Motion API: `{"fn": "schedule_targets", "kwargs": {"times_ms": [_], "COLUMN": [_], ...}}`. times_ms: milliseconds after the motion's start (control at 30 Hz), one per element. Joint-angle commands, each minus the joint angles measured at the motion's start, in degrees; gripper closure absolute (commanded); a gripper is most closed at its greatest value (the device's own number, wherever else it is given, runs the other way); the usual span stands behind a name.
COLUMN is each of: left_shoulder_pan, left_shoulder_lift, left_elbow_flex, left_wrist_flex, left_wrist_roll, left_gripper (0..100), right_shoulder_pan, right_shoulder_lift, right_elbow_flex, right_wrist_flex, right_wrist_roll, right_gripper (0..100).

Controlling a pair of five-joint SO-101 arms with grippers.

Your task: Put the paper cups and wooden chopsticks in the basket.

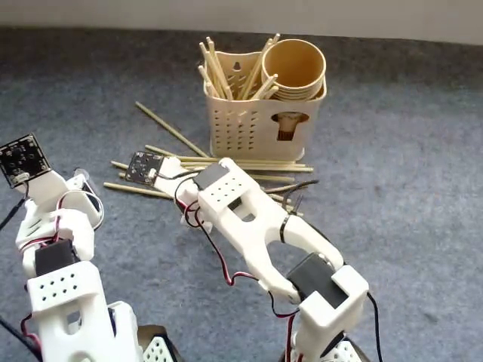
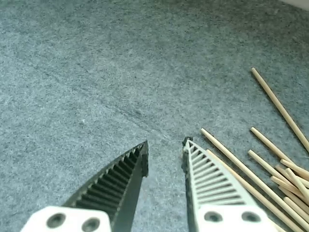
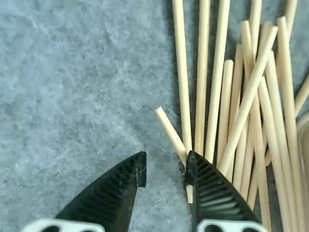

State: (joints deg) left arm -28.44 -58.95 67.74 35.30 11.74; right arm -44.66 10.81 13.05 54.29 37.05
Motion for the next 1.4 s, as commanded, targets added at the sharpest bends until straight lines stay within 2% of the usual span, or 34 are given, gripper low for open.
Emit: {"fn": "schedule_targets", "kwargs": {"times_ms": [0, 133, 700, 867, 967, 1033, 1200, 1367], "left_shoulder_pan": [0.04, 0.04, 0.04, 0.13, 0.13, 0.13, 0.13, 0.13], "left_shoulder_lift": [-1.10, -1.10, -1.10, -1.10, -1.10, -1.10, -1.10, -1.10], "left_elbow_flex": [-0.57, -0.57, -0.57, -0.57, -0.57, -0.57, -0.57, -0.57], "left_wrist_flex": [-1.23, -1.23, -1.23, -1.23, -1.23, -1.23, -1.23, -1.32], "left_wrist_roll": [0.62, 0.62, 0.62, 0.62, 0.62, 0.62, 0.62, 0.62], "left_gripper": [87, 87, 87, 87, 87, 87, 87, 87], "right_shoulder_pan": [-0.04, -0.04, 2.33, 2.42, 2.68, 2.68, 2.68, 2.77], "right_shoulder_lift": [-1.89, -1.89, -1.80, 3.38, 4.79, 2.86, -4.97, -13.05], "right_elbow_flex": [1.36, 4.35, 4.97, 4.53, 4.44, 4.44, 5.05, 6.11], "right_wrist_flex": [-5.14, -7.87, -7.87, -7.87, -7.52, -7.52, -7.34, -2.68], "right_wrist_roll": [0.88, 0.53, 0.79, 0.53, 0.53, 0.44, -1.93, -5.19], "right_gripper": [86.4, 86.4, 86.4, 86.5, 91.9, 99.8, 99.5, 99.5]}}
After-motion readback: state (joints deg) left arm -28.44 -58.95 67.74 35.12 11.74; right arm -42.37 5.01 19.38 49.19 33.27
